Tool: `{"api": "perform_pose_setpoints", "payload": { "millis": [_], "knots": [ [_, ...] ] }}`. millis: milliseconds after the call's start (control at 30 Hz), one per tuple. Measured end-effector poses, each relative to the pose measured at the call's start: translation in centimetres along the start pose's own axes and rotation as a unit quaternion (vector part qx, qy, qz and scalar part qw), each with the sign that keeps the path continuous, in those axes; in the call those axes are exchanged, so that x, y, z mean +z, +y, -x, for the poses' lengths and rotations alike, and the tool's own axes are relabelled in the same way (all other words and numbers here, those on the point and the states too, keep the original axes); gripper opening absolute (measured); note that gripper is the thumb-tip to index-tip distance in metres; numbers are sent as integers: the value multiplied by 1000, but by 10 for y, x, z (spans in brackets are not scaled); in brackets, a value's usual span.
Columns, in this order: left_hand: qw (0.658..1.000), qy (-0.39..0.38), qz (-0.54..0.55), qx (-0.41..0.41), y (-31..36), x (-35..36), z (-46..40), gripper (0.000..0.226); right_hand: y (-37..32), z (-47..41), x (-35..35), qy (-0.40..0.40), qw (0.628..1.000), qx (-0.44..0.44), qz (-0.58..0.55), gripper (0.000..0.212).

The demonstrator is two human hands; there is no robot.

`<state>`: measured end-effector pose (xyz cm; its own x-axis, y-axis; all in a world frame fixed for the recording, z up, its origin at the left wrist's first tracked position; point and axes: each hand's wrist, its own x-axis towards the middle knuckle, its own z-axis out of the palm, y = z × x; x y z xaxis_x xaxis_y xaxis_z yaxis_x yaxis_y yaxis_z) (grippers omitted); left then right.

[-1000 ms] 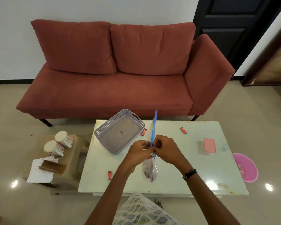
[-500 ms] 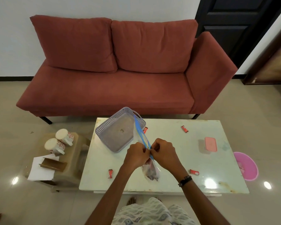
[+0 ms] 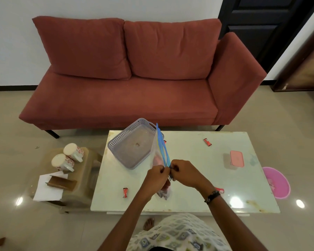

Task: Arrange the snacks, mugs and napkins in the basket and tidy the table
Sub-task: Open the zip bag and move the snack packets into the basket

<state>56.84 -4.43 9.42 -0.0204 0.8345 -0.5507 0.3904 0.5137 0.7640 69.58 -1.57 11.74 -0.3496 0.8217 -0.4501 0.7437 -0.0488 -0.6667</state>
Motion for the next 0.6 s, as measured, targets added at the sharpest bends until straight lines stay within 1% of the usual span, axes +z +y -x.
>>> {"api": "perform_pose_setpoints", "payload": {
  "millis": [67,133,233,333,467,533,600],
  "knots": [
    [999,-19,35,-21,1,-1,3,29,1,1,5,7,1000,8,-18,17],
    [999,-24,41,-13,2,-3,4,28,1,3,9,21,999,21,-34,20],
    [998,-24,51,8,3,-3,6,28,1,5,14,49,996,40,-56,16],
    [998,-7,53,21,0,-2,8,33,0,8,22,96,994,50,-31,17],
    [998,37,26,40,-4,0,8,33,-2,13,27,168,983,71,-18,17],
    [997,52,10,49,-4,3,9,33,0,15,25,173,982,76,-7,20],
    [996,61,-15,63,-4,3,9,34,2,16,24,155,984,85,-10,23]
  ]
}}
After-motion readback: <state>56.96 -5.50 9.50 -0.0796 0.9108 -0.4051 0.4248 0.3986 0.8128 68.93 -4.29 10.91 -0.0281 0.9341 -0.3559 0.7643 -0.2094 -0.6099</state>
